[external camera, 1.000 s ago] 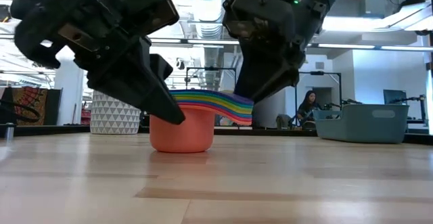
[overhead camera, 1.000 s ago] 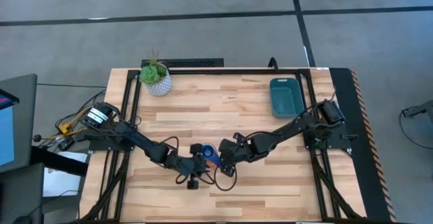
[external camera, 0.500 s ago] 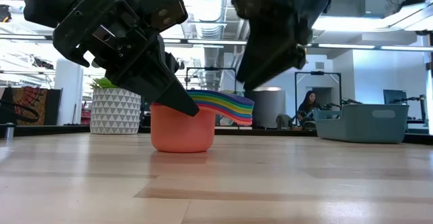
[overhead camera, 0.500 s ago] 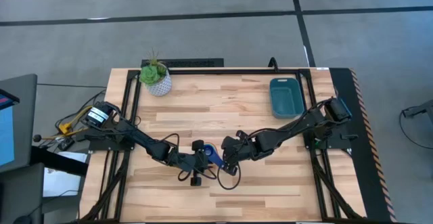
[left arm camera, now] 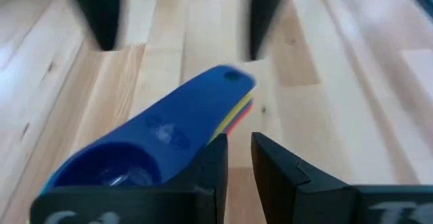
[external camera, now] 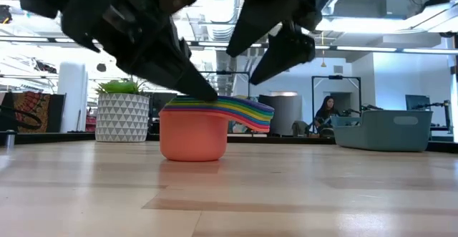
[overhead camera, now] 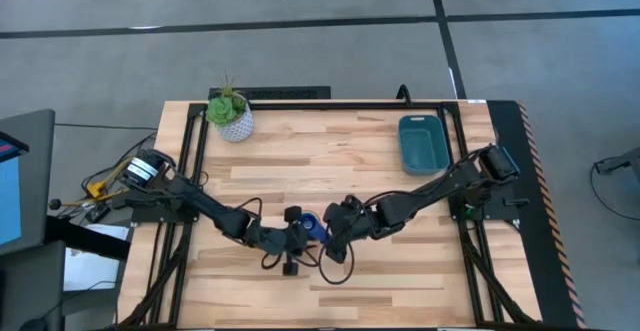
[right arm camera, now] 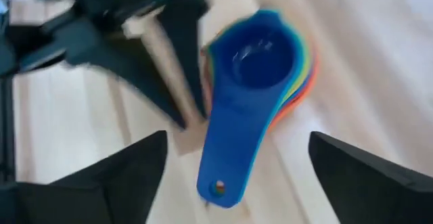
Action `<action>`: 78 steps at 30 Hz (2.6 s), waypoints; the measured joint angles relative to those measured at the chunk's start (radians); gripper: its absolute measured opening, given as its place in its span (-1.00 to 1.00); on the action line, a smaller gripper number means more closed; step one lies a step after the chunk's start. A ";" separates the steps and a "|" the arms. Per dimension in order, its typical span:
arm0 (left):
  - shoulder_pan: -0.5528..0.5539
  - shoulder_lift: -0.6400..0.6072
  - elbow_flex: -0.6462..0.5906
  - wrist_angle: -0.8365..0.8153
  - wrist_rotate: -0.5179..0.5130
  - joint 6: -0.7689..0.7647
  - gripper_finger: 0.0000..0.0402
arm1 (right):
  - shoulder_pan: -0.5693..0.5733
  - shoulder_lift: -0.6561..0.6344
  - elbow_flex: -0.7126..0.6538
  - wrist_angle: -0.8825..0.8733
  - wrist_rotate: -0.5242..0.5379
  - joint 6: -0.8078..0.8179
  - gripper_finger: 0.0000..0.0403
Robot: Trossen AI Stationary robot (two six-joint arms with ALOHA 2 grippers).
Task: Nest measuring cups in basket
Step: Stack the dark blue measuring cup into the light blue measuring cup, then put the nested measuring cups into the blue bin
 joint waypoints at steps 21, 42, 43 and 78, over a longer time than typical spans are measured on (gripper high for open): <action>-0.092 -0.271 0.006 -0.304 -0.230 -0.008 -0.73 | 0.008 0.144 0.178 -0.144 0.093 -0.012 0.95; -0.091 -0.276 0.006 -0.369 -0.279 -0.060 -0.73 | 0.006 0.227 0.179 -0.155 0.013 0.001 0.89; -0.091 -0.276 0.006 -0.372 -0.280 -0.061 -0.73 | 0.005 0.228 0.180 -0.149 0.012 0.002 0.88; -0.091 -0.275 0.006 -0.376 -0.281 -0.062 -0.73 | -0.068 0.229 0.180 -0.214 -0.077 -0.258 0.32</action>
